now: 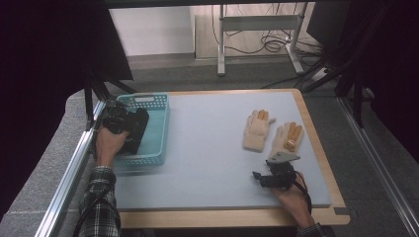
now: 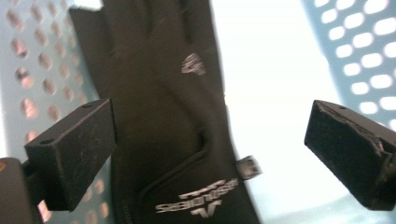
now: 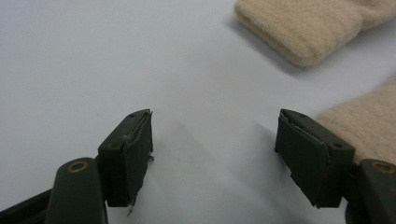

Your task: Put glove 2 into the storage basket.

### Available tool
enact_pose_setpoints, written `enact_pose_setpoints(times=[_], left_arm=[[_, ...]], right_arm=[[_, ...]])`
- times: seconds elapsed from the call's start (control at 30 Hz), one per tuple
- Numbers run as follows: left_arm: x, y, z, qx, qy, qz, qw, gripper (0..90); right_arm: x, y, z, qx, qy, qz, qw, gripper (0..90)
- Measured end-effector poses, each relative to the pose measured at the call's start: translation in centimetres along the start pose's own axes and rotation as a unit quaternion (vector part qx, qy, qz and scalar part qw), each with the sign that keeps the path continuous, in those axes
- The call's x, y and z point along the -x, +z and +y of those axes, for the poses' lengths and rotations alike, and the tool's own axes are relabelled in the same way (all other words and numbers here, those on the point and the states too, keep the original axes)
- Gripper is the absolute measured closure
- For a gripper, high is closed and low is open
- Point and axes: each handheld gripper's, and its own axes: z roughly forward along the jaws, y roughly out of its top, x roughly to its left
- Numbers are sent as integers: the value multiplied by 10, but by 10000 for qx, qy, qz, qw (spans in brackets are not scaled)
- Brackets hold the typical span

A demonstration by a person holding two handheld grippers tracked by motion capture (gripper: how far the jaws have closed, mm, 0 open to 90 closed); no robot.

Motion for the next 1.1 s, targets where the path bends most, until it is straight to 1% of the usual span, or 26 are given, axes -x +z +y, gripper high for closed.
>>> enact_pose_setpoints(times=[0.13, 0.17, 0.2, 0.37, 0.47, 0.53, 0.73, 0.9, 1.0, 1.03, 1.1], left_arm=[[13, -8, 2, 216, 232, -104, 9994, 27], [16, -9, 2, 254, 246, -141, 9993, 27], [21, -12, 3, 318, 339, -183, 9988, 25], [36, -19, 4, 460, 587, -285, 9968, 14], [46, -21, 5, 485, 800, -241, 9953, 5], [51, -23, 5, 535, 889, -241, 9943, 0], [63, -31, 5, 751, 973, -457, 9914, 1], [77, -38, 6, 910, 1143, -594, 9875, 0], [86, -41, 6, 1001, 1191, -710, 9853, 1], [90, -42, 6, 1036, 1229, -758, 9841, 1], [98, -43, 5, 1079, 1276, -826, 9825, 0]], right_arm=[[0, 0, 0, 1, -1, 0, 10000, 269], [0, 0, 0, 1, -1, 0, 10000, 269], [0, 0, 0, 0, 0, 0, 10000, 268], [0, 0, 0, 0, 3, -1, 10000, 268], [0, 0, 0, 1, -2, 0, 10000, 268], [0, 0, 0, -2, -2, -1, 10000, 268], [0, 0, 0, 0, 5, 0, 10000, 268], [0, 0, 0, -3, -3, -1, 10000, 268], [0, 0, 0, -2, -2, -2, 10000, 267], [0, 0, 0, -3, -2, -2, 10000, 268], [0, 0, 0, 0, 4, 1, 10000, 267]])
